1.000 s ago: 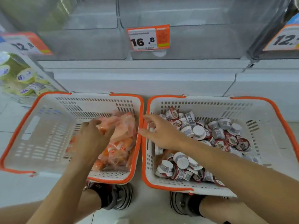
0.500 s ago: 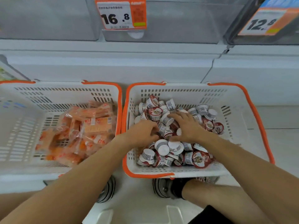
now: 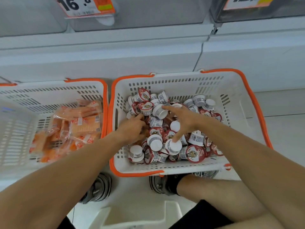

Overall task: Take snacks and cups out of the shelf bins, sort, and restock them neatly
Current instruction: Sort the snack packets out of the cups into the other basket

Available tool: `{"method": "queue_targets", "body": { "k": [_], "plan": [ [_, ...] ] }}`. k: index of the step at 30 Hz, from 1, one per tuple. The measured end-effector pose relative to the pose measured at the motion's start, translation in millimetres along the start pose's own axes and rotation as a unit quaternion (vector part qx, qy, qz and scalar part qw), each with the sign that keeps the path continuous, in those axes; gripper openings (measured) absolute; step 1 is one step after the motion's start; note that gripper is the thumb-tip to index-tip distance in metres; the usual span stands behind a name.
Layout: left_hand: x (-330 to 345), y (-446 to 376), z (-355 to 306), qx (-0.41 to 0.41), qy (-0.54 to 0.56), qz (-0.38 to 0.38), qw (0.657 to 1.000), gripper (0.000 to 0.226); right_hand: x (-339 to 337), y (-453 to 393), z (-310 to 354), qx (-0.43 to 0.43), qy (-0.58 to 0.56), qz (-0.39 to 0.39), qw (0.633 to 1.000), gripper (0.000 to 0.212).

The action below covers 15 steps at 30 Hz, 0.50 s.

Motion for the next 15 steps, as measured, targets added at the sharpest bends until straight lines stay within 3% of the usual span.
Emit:
{"method": "queue_targets", "body": {
  "k": [3, 6, 12, 15],
  "plan": [
    [7, 2, -3, -0.031, 0.019, -0.033, 0.999, 0.028, -15, 0, -13, 0.016, -0.067, -0.108, 0.992, 0.097],
    [17, 4, 2, -0.069, 0.037, -0.063, 0.995, 0.030, -24, -2, -22, 0.038, -0.025, -0.188, 0.981, 0.087],
    [17, -4, 15, -0.110, 0.187, -0.025, 0.976, 0.036, -18, -2, -3, 0.012, -0.128, -0.145, 0.981, 0.097],
    [14, -1, 9, -0.111, 0.184, -0.017, 0.976, 0.027, -9, -8, 8, 0.011, -0.115, -0.132, 0.984, 0.105]
  ]
}}
Point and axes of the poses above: each hand's wrist, its own y-axis away from the middle knuckle, its own x-axis out of the palm, z = x × y, the point moved 6 cm from there along -y, towards the middle knuckle, and after that the axes turned 6 degrees about x, right-handed, at the moved point
